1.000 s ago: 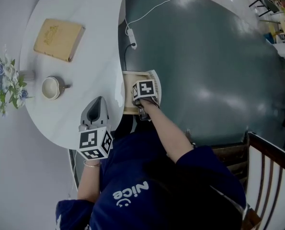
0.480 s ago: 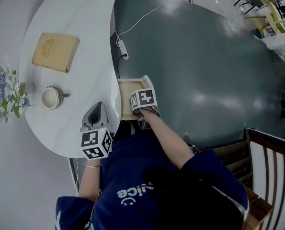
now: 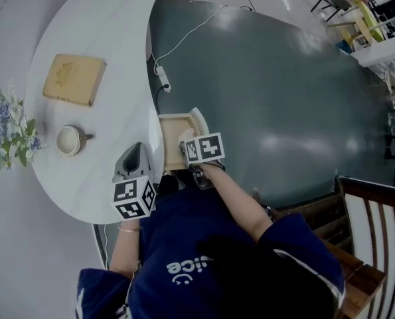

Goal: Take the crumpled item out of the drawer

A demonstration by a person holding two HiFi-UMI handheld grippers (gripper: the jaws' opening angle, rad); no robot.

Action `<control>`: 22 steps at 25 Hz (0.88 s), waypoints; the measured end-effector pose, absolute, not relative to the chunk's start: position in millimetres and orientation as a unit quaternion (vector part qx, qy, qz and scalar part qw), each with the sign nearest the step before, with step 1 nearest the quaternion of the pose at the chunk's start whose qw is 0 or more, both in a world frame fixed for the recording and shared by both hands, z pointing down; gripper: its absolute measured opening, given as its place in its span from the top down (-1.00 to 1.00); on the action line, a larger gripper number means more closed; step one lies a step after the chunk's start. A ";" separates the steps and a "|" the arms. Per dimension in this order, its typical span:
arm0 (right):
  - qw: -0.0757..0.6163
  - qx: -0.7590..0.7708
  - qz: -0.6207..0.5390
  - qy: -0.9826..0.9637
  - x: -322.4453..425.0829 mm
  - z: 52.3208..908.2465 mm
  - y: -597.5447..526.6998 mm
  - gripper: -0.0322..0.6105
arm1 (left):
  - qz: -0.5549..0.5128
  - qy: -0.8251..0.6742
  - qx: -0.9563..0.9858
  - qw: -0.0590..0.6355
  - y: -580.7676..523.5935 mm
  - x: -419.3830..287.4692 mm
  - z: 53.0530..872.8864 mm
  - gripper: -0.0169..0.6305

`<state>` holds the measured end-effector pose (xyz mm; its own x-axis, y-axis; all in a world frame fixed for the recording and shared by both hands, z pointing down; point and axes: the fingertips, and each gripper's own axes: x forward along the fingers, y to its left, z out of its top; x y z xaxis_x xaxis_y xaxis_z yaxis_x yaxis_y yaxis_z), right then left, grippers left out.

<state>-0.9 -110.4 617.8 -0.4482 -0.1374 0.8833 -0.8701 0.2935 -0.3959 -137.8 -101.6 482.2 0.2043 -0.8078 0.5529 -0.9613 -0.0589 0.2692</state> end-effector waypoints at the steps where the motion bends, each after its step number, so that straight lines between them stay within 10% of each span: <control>1: 0.380 0.359 0.473 -0.710 0.0 613.4 -110.7 0.56 | 0.127 -0.616 0.718 0.298 -101.6 -136.3 481.7 0.93; 22: 0.316 0.379 0.358 -0.792 10.3 528.1 -119.6 0.56 | 0.120 -0.581 0.765 0.251 -102.4 -99.3 451.6 0.93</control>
